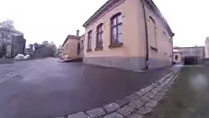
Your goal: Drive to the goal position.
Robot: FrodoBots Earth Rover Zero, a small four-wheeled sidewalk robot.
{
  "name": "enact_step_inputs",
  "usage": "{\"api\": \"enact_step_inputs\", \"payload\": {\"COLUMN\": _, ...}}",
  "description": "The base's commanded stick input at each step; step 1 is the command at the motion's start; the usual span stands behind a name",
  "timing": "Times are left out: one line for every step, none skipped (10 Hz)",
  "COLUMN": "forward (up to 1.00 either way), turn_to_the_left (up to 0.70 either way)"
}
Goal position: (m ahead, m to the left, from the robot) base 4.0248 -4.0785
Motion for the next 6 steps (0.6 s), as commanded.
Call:
{"api": "enact_step_inputs", "payload": {"forward": 0.85, "turn_to_the_left": 0.0}}
{"api": "enact_step_inputs", "payload": {"forward": 0.85, "turn_to_the_left": 0.0}}
{"api": "enact_step_inputs", "payload": {"forward": 0.85, "turn_to_the_left": 0.0}}
{"api": "enact_step_inputs", "payload": {"forward": 0.85, "turn_to_the_left": 0.0}}
{"api": "enact_step_inputs", "payload": {"forward": 0.85, "turn_to_the_left": 0.0}}
{"api": "enact_step_inputs", "payload": {"forward": 0.85, "turn_to_the_left": 0.0}}
